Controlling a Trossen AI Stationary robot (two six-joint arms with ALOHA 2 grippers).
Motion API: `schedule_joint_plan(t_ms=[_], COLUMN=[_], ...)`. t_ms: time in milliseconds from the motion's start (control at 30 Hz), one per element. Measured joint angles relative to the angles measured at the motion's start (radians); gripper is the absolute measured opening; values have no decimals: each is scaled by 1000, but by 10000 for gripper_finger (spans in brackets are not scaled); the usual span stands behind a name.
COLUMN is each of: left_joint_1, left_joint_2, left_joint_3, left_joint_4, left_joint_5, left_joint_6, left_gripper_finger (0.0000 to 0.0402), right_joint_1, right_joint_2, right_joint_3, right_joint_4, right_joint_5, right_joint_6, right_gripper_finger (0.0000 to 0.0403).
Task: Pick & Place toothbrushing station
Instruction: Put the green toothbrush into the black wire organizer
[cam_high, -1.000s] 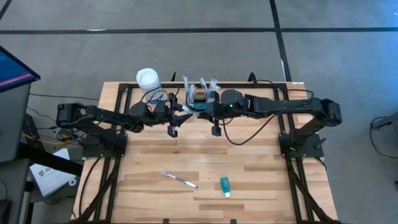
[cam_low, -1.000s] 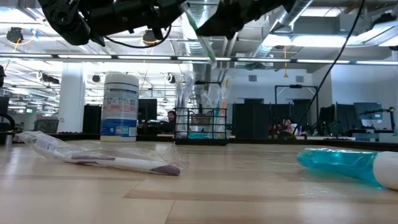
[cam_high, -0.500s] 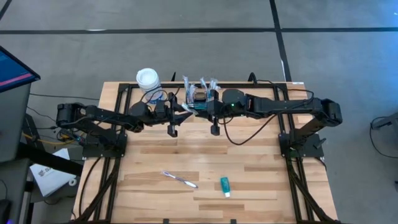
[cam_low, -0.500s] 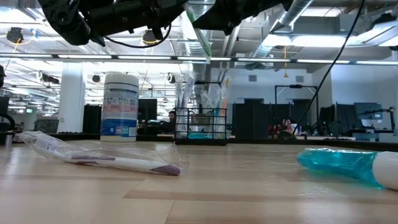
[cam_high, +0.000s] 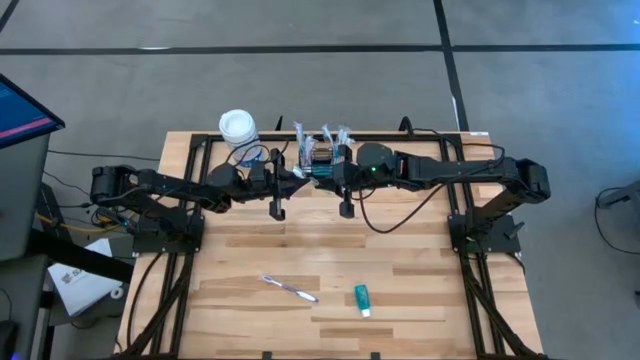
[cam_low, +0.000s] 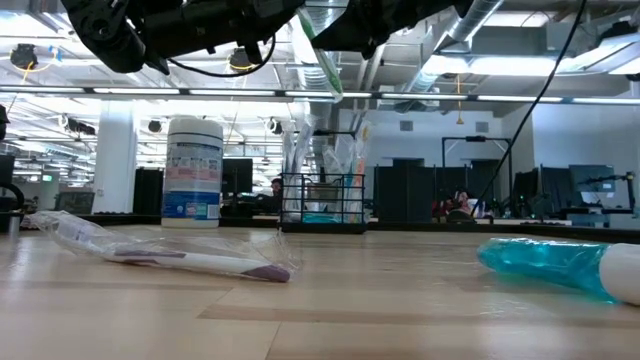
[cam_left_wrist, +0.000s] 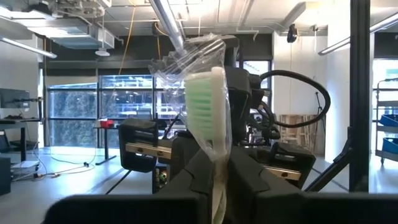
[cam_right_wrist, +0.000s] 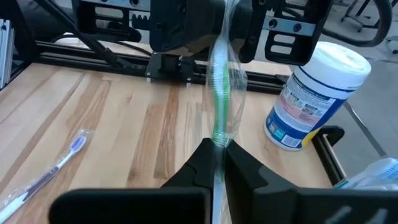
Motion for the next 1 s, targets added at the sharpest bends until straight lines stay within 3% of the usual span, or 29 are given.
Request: schedule_joint_plan(t_ms=[500,1000], left_joint_1=[4,100], left_joint_2=[-2,-210], left_joint_3=[0,-1], left_joint_4=[-18,-401], left_joint_5=[-7,-1], left_joint_6=[-20,-14], left_gripper_finger=[8,7], right_joint_1=[-34,-52], right_joint_2=[0,0], right_joint_3=[0,0], right_joint_4=[-16,-64], right_joint_5=[8,12], right_joint_6=[15,42], right_gripper_finger=[84,165])
